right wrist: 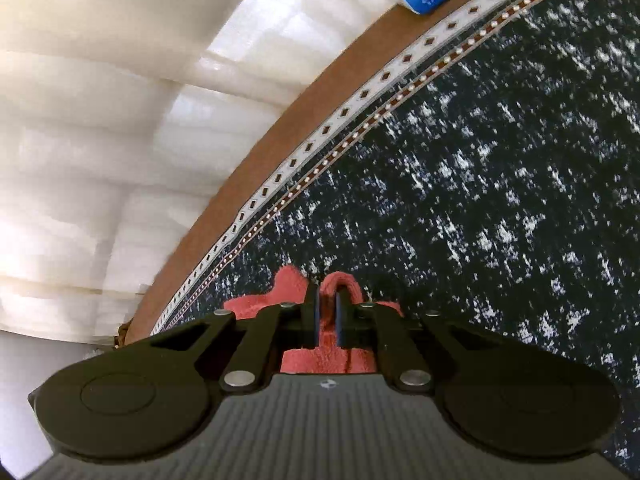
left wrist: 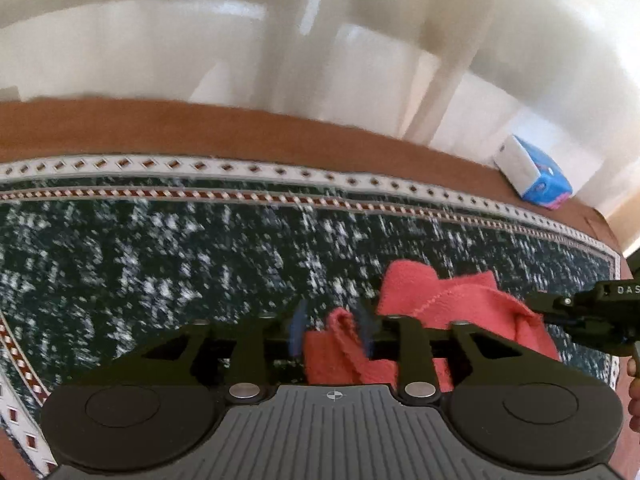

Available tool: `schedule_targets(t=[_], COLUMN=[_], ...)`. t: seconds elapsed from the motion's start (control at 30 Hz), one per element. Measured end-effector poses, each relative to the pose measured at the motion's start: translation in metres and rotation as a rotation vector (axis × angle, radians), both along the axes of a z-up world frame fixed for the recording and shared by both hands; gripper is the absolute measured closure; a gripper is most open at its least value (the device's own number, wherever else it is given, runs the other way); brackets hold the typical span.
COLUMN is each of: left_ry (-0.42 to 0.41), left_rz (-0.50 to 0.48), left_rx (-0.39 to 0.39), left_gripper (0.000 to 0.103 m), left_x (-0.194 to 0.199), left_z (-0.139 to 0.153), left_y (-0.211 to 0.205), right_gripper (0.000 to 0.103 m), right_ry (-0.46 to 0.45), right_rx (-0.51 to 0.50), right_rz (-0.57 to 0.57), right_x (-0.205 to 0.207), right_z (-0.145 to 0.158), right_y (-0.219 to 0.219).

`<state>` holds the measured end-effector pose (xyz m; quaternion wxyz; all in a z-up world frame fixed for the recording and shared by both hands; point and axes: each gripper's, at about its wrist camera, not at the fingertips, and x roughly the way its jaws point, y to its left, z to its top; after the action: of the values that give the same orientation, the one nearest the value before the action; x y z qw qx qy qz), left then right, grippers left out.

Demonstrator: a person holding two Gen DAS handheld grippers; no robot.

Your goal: Fold clothes

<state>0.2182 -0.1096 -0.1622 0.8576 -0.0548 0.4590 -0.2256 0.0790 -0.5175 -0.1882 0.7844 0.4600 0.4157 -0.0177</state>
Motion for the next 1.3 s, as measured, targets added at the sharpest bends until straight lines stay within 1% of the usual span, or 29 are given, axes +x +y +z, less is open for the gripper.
schedule_targets(t=[0.03, 0.07, 0.13, 0.23, 0.3, 0.4, 0.47, 0.5, 0.53, 0.63, 0.7, 0.73, 0.8, 0.97, 1.2, 1.23, 1.27, 1.3], left_ry=[-0.021, -0.034, -0.062, -0.11, -0.114, -0.083, -0.052, -0.035, -0.019, 0.021, 0.03, 0.03, 0.028, 0.036, 0.04, 0.038, 0.038, 0.039], left_rz=[0.012, 0.016, 0.014, -0.032, -0.113, -0.236, -0.312, -0.337, -0.351, -0.38, -0.398, -0.402, -0.406, -0.368, -0.301, -0.289, -0.284, -0.28], left_rx=[-0.003, -0.011, -0.024, -0.03, -0.055, -0.059, -0.052, -0.052, -0.052, -0.069, -0.077, -0.075, -0.069, -0.032, -0.026, -0.027, -0.026, -0.025], left_gripper=[0.042, 0.041, 0.041, 0.041, 0.042, 0.043, 0.045, 0.047, 0.051, 0.054, 0.057, 0.059, 0.059, 0.059, 0.059, 0.059, 0.059, 0.059], left_x=[-0.001, -0.002, -0.005, -0.019, -0.039, -0.069, -0.089, -0.097, -0.103, -0.114, -0.115, -0.112, -0.106, -0.084, -0.057, -0.053, -0.05, -0.046], left_z=[0.005, 0.011, 0.025, 0.048, 0.059, 0.056, 0.047, 0.04, 0.034, 0.02, 0.016, 0.015, 0.013, 0.005, 0.0, 0.0, 0.0, -0.001], left_y=[0.003, 0.007, 0.013, 0.019, 0.022, 0.014, 0.005, -0.001, -0.005, -0.016, -0.023, -0.027, -0.033, -0.045, -0.053, -0.053, -0.055, -0.056], right_gripper=[0.086, 0.074, 0.064, 0.065, 0.065, 0.065, 0.065, 0.065, 0.065, 0.065, 0.065, 0.065, 0.065, 0.065, 0.067, 0.068, 0.072, 0.073], right_ry=[-0.01, -0.021, -0.051, -0.106, -0.142, -0.164, -0.151, -0.134, -0.117, -0.071, -0.06, -0.056, -0.05, -0.051, -0.06, -0.061, -0.062, -0.062], right_rx=[-0.006, -0.01, -0.009, -0.013, -0.026, -0.007, 0.016, 0.028, 0.04, 0.079, 0.106, 0.118, 0.134, 0.148, 0.165, 0.166, 0.166, 0.167], right_rz=[-0.011, -0.026, -0.061, -0.049, -0.012, 0.062, 0.094, 0.104, 0.109, 0.084, 0.057, 0.047, 0.033, 0.005, -0.019, -0.018, -0.017, -0.015], right_x=[-0.001, -0.001, -0.004, -0.011, -0.02, -0.039, -0.053, -0.059, -0.064, -0.075, -0.08, -0.082, -0.084, -0.079, -0.07, -0.07, -0.069, -0.068], right_z=[0.003, 0.006, 0.015, 0.033, 0.046, 0.052, 0.045, 0.038, 0.031, 0.012, 0.005, 0.003, 0.001, -0.003, -0.009, -0.009, -0.009, -0.009], right_y=[-0.002, -0.004, -0.01, -0.012, -0.007, 0.008, 0.019, 0.025, 0.03, 0.038, 0.04, 0.041, 0.04, 0.041, 0.038, 0.037, 0.036, 0.036])
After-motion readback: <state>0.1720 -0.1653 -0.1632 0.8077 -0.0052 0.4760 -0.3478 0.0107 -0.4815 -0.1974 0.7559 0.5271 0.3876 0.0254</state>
